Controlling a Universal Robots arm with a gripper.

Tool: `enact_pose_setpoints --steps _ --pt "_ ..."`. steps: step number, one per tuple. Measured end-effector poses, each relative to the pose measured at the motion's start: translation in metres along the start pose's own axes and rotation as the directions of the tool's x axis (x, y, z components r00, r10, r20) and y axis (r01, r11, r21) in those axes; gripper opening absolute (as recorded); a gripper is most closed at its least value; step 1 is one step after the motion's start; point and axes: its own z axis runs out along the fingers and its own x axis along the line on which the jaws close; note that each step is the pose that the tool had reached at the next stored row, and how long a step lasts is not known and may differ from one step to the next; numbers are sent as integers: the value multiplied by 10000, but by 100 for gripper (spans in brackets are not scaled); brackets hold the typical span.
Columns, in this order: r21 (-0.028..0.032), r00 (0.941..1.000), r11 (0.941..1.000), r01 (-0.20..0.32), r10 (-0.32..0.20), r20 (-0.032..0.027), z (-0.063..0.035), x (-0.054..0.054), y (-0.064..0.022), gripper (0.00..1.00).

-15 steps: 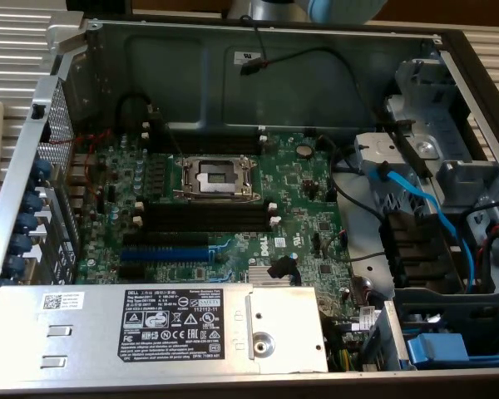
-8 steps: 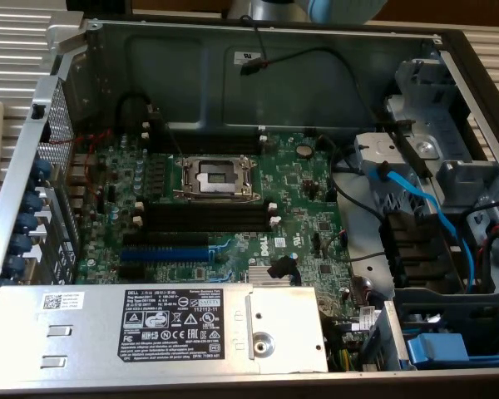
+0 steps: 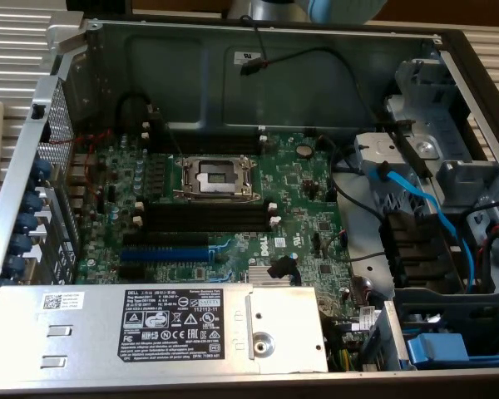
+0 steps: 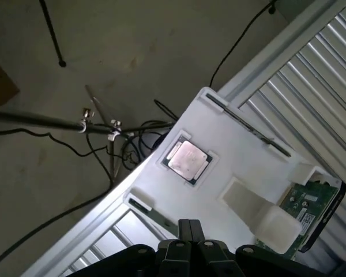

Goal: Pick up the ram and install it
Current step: 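Pick up the ram and move it above insertion slot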

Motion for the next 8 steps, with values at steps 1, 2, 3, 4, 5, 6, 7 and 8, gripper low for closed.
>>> enact_pose_setpoints --steps 1,2,3,4,5,6,7,8 --pt "-5 9998 9998 190 -190 -4 0 0 0 10" --pt "-9 9993 9993 375 -375 -6 0 0 0 10" --pt "-13 9985 9985 556 -556 -9 0 0 0 10" --pt "-18 9973 9973 729 -729 -12 0 0 0 10" --pt "-22 9958 9958 919 -919 -15 0 0 0 10" --pt "-26 9940 9940 1098 -1098 -17 0 0 0 10" --pt "-31 9920 9920 1266 -1266 -20 0 0 0 10" --pt "-36 9893 9893 1461 -1461 -22 0 0 0 10"
